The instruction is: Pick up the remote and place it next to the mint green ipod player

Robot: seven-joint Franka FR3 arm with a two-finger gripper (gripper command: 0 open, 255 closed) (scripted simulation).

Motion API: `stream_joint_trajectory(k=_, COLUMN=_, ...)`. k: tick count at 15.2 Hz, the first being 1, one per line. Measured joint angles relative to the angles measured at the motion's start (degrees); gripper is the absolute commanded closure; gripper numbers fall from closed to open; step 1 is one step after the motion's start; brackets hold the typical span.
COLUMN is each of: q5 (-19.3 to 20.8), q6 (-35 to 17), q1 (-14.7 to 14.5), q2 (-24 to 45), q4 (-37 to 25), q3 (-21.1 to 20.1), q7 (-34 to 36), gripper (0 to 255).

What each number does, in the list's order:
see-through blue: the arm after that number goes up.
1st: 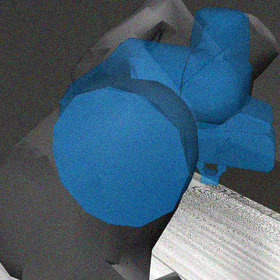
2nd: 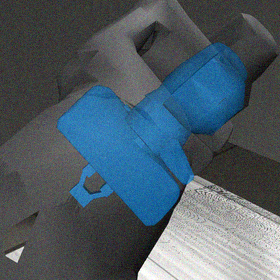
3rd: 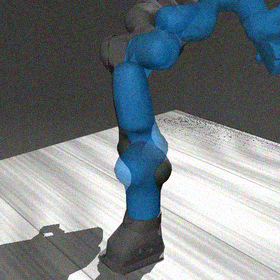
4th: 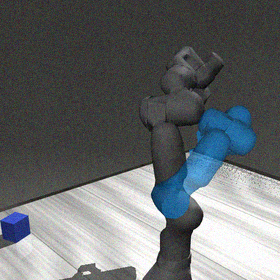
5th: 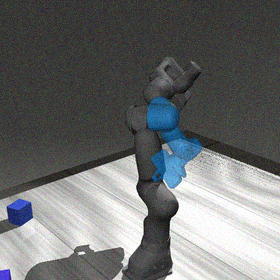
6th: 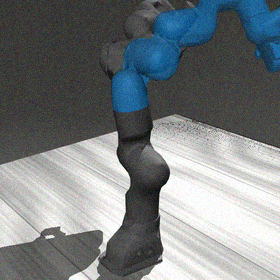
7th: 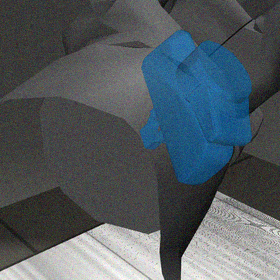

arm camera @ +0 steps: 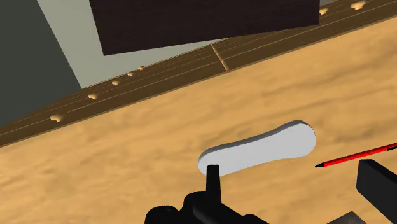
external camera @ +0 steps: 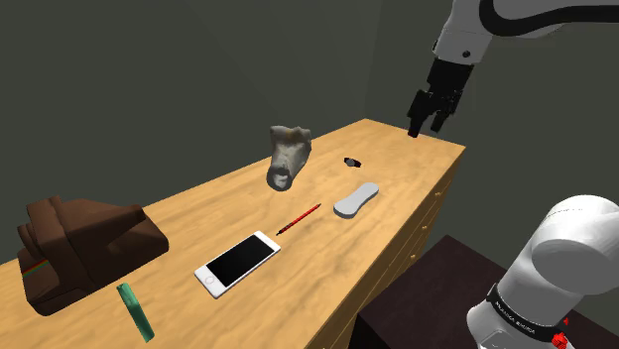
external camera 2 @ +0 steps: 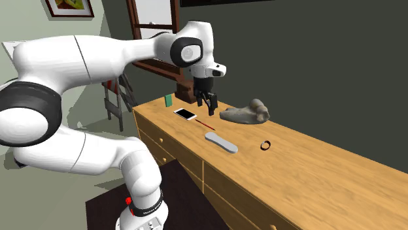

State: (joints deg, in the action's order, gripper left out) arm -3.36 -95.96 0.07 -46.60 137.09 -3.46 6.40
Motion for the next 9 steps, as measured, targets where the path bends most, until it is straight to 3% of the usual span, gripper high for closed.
stream_joint_trajectory(k=2, q5=-0.42, q6=-0.81, q1=0.38, q2=0.32, q4=0.59, q3=-0.73, q7=1.58, gripper=0)
stream_joint_trajectory(k=9, q5=-4.96, q6=-12.31, q1=6.23, q2=8.04, q4=5.41, q3=-9.3, q7=24.17, gripper=0)
